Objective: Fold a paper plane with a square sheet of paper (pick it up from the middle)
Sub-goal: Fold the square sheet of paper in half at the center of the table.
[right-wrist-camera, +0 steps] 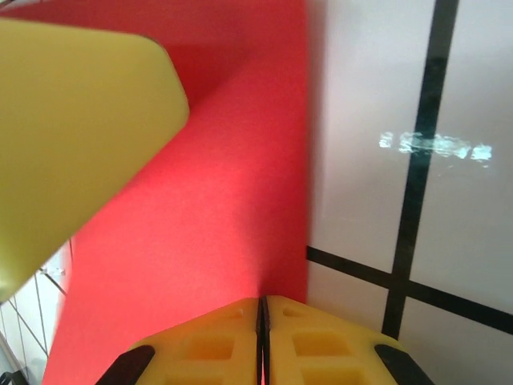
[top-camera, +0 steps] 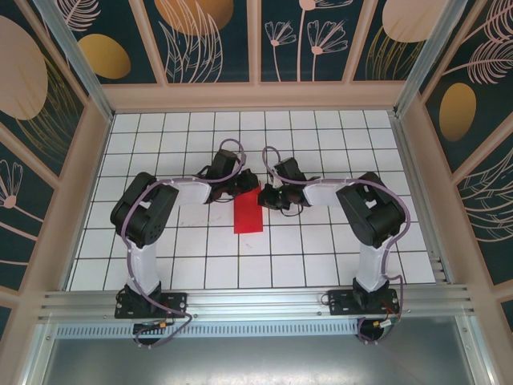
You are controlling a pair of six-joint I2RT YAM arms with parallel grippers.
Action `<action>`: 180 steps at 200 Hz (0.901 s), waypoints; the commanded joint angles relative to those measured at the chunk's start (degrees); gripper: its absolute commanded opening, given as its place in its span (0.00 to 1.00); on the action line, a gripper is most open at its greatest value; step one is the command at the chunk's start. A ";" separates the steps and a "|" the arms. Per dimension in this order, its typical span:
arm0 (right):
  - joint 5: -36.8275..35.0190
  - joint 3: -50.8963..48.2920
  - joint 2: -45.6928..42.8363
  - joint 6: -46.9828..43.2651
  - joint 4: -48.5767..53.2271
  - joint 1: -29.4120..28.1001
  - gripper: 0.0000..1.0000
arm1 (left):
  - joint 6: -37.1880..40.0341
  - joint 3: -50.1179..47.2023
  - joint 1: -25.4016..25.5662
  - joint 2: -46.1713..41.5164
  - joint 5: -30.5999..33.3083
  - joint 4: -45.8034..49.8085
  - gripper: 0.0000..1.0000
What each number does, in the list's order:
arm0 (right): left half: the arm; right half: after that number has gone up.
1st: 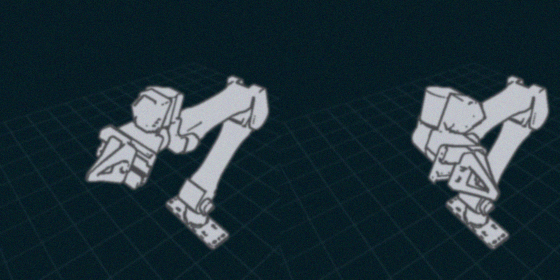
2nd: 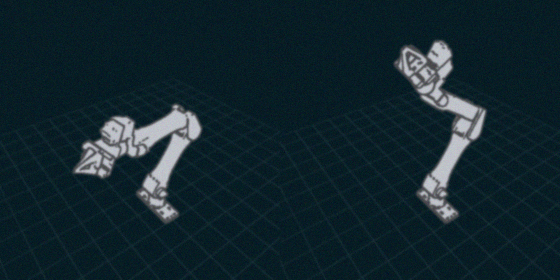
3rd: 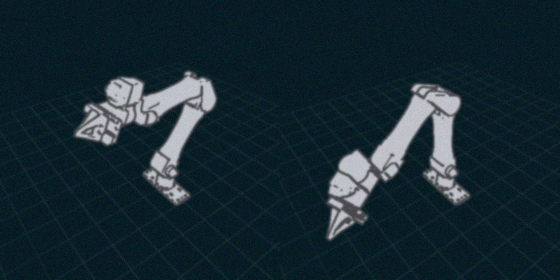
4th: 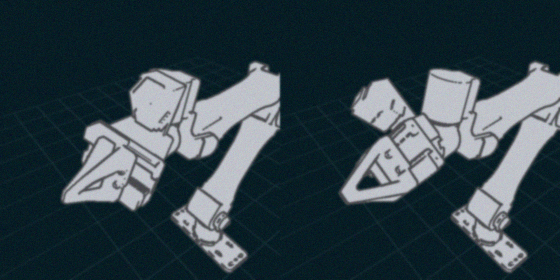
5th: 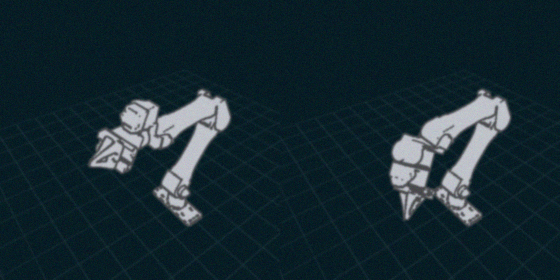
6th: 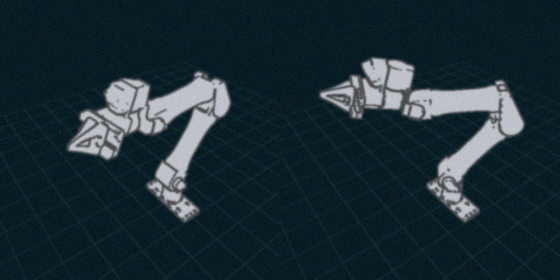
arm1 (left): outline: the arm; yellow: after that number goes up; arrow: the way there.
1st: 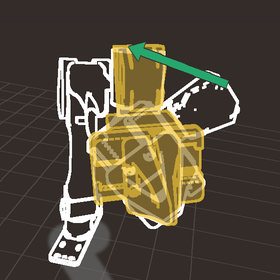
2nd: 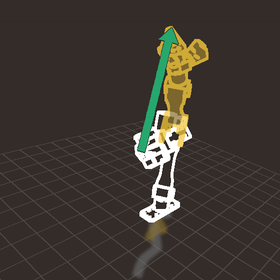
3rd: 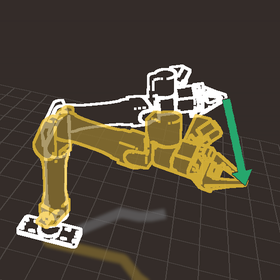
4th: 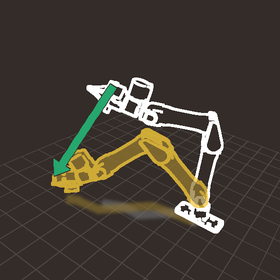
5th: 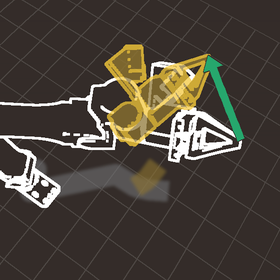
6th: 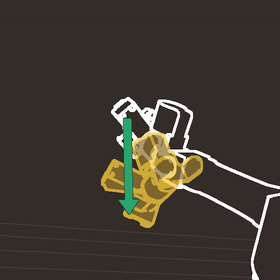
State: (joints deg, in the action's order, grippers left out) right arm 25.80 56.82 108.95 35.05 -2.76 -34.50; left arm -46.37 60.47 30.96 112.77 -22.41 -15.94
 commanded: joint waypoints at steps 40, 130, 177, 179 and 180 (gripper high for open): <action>0.31 0.50 2.35 -0.06 1.21 -0.16 0.13 | 0.18 3.68 -0.20 4.64 -1.24 0.71 0.10; 2.06 -3.14 -2.40 0.87 0.69 -2.25 0.14 | 1.35 4.08 -0.20 6.79 5.34 5.20 0.08; 2.99 -5.15 -2.92 2.17 -0.31 -4.25 0.14 | 1.09 3.91 -0.20 6.94 6.67 5.50 0.08; 2.99 -5.14 -2.92 2.25 -0.29 -4.37 0.14 | 1.06 3.88 -0.20 6.83 6.68 5.49 0.08; 3.01 -5.18 -2.89 2.28 -0.34 -4.40 0.14 | 1.08 3.87 -0.24 6.84 6.68 5.49 0.08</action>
State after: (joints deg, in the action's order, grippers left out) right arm 26.63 53.47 107.33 36.01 -4.78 -36.84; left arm -46.11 64.14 31.09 117.82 -19.46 -13.26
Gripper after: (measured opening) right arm 0.138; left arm 0.075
